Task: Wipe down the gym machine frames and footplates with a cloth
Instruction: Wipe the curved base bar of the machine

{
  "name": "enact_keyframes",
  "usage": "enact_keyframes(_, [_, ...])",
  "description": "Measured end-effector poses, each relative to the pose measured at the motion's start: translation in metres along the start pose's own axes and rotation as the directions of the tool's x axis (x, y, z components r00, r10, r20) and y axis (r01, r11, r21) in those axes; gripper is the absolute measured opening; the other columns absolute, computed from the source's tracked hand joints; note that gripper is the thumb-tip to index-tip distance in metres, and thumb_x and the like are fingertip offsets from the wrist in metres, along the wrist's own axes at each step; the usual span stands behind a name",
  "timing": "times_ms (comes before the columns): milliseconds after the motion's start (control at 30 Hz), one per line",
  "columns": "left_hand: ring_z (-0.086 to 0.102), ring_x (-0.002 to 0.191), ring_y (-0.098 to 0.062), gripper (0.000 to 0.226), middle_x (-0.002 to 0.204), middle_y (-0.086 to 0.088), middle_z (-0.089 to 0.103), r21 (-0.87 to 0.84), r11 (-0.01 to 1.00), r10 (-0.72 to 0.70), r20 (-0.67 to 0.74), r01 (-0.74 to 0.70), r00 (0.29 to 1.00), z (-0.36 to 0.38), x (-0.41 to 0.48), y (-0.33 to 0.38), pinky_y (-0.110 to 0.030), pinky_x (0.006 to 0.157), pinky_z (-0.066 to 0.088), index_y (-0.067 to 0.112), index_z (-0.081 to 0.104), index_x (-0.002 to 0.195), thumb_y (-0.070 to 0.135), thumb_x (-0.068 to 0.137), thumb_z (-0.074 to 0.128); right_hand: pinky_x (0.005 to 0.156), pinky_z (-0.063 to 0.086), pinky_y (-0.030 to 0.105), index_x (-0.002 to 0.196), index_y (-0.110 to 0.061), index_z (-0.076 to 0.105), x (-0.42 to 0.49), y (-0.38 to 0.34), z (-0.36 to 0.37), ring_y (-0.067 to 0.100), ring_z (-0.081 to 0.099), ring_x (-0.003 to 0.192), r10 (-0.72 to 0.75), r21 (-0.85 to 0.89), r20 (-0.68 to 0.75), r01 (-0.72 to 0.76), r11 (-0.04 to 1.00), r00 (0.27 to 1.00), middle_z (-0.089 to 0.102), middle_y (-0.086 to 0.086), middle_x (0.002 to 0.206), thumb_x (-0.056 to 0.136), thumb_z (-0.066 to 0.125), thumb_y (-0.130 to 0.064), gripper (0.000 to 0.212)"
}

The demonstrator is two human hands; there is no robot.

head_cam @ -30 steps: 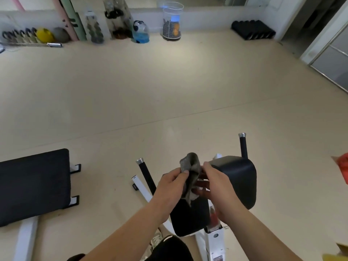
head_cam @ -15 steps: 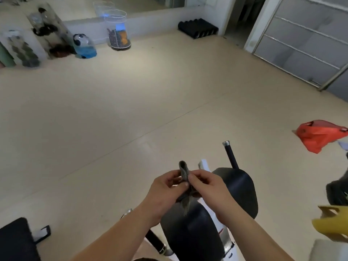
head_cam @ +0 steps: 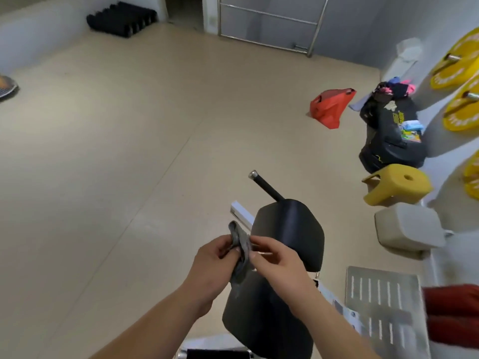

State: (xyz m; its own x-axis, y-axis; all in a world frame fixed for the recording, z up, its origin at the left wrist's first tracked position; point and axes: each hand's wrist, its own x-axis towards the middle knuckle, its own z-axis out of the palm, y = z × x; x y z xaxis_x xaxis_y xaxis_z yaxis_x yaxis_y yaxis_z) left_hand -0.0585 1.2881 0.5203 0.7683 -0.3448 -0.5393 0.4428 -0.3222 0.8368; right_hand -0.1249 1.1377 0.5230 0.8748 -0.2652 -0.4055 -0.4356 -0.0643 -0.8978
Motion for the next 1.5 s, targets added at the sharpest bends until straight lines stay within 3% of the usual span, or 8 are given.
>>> enact_keyframes(200, [0.074, 0.098, -0.015, 0.021, 0.102, 0.005, 0.077, 0.008, 0.999, -0.044, 0.161, 0.043, 0.986, 0.021, 0.028, 0.004, -0.041, 0.091, 0.061, 0.033, 0.077, 0.107, 0.032, 0.104, 0.056, 0.092, 0.059, 0.030, 0.113, -0.029, 0.076, 0.006, 0.019, -0.020, 0.006, 0.072, 0.102, 0.031, 0.023, -0.127, -0.029, 0.999, 0.991, 0.077, -0.013, 0.104, 0.092, 0.076, -0.030, 0.021])
enact_keyframes(467, [0.071, 0.090, -0.006, 0.026, 0.094, 0.012, 0.076, 0.283, 0.950, 0.010, 0.393, -0.131, 0.920, 0.007, 0.069, 0.007, -0.025, 0.078, 0.058, 0.035, 0.078, 0.102, 0.034, 0.106, 0.053, 0.081, 0.057, 0.022, 0.098, -0.026, 0.074, 0.001, 0.032, 0.011, 0.004, 0.071, 0.089, 0.089, 0.033, -0.461, -0.083, 0.996, 0.883, 0.075, -0.010, 0.090, 0.098, 0.068, -0.020, 0.009])
enact_keyframes(667, [0.069, 0.084, -0.013, 0.029, 0.088, 0.009, 0.076, 0.383, 0.894, 0.024, 0.476, -0.232, 0.879, -0.091, 0.129, -0.005, -0.036, 0.080, 0.060, 0.032, 0.079, 0.100, 0.031, 0.106, 0.050, 0.065, 0.049, 0.017, 0.092, -0.017, 0.062, 0.029, 0.024, 0.122, 0.009, 0.061, 0.077, 0.310, 0.290, -0.694, -0.141, 0.946, 0.650, 0.064, 0.000, 0.085, 0.101, 0.058, -0.018, 0.010])
enact_keyframes(900, [0.069, 0.087, -0.013, 0.026, 0.089, 0.009, 0.075, 0.498, 0.825, -0.055, 0.540, -0.266, 0.840, -0.177, 0.189, -0.040, -0.028, 0.075, 0.055, 0.028, 0.075, 0.094, 0.029, 0.105, 0.052, 0.045, 0.046, 0.019, 0.098, -0.018, 0.051, 0.097, 0.040, 0.272, 0.002, 0.051, 0.053, 0.421, 0.420, -0.669, -0.156, 0.894, 0.612, 0.056, 0.004, 0.077, 0.108, 0.045, -0.030, 0.016])
enact_keyframes(1033, [0.068, 0.082, -0.002, 0.023, 0.087, 0.015, 0.075, 0.572, 0.756, -0.093, 0.576, -0.319, 0.812, -0.180, 0.232, -0.125, -0.027, 0.078, 0.053, 0.031, 0.074, 0.095, 0.028, 0.104, 0.053, 0.057, 0.055, 0.042, 0.097, -0.037, 0.048, 0.126, 0.127, 0.329, 0.012, 0.060, 0.061, 0.474, 0.426, -0.680, -0.224, 0.876, 0.559, 0.064, -0.004, 0.081, 0.105, 0.047, -0.044, 0.010])
enact_keyframes(1233, [0.066, 0.080, -0.008, 0.025, 0.079, 0.011, 0.072, 0.597, 0.646, -0.129, 0.700, -0.476, 0.702, -0.150, 0.339, -0.320, -0.029, 0.077, 0.052, 0.030, 0.071, 0.086, 0.031, 0.103, 0.053, 0.080, 0.059, 0.041, 0.099, -0.024, 0.058, 0.195, 0.330, 0.363, 0.020, 0.072, 0.082, 0.704, 0.678, -0.552, -0.251, 0.691, 0.447, 0.072, 0.006, 0.090, 0.099, 0.060, -0.045, 0.021])
enact_keyframes(1333, [0.065, 0.080, -0.006, 0.026, 0.080, 0.013, 0.071, 0.548, 0.679, -0.138, 0.749, -0.488, 0.648, -0.117, 0.383, -0.415, -0.026, 0.075, 0.050, 0.030, 0.070, 0.085, 0.029, 0.104, 0.052, 0.081, 0.060, 0.039, 0.108, -0.016, 0.065, 0.220, 0.433, 0.347, 0.023, 0.076, 0.091, 0.764, 0.729, -0.424, -0.318, 0.606, 0.485, 0.077, 0.008, 0.100, 0.098, 0.066, -0.041, 0.027])
enact_keyframes(1500, [0.067, 0.093, -0.015, 0.024, 0.093, 0.009, 0.074, 0.468, 0.710, -0.123, 0.818, -0.526, 0.562, -0.048, 0.441, -0.549, -0.030, 0.081, 0.050, 0.030, 0.072, 0.094, 0.032, 0.105, 0.050, 0.079, 0.057, 0.032, 0.099, -0.022, 0.067, 0.238, 0.578, 0.313, 0.018, 0.071, 0.089, 0.591, 0.358, -0.624, -0.484, 0.798, 0.511, 0.074, 0.001, 0.091, 0.099, 0.060, -0.027, 0.009])
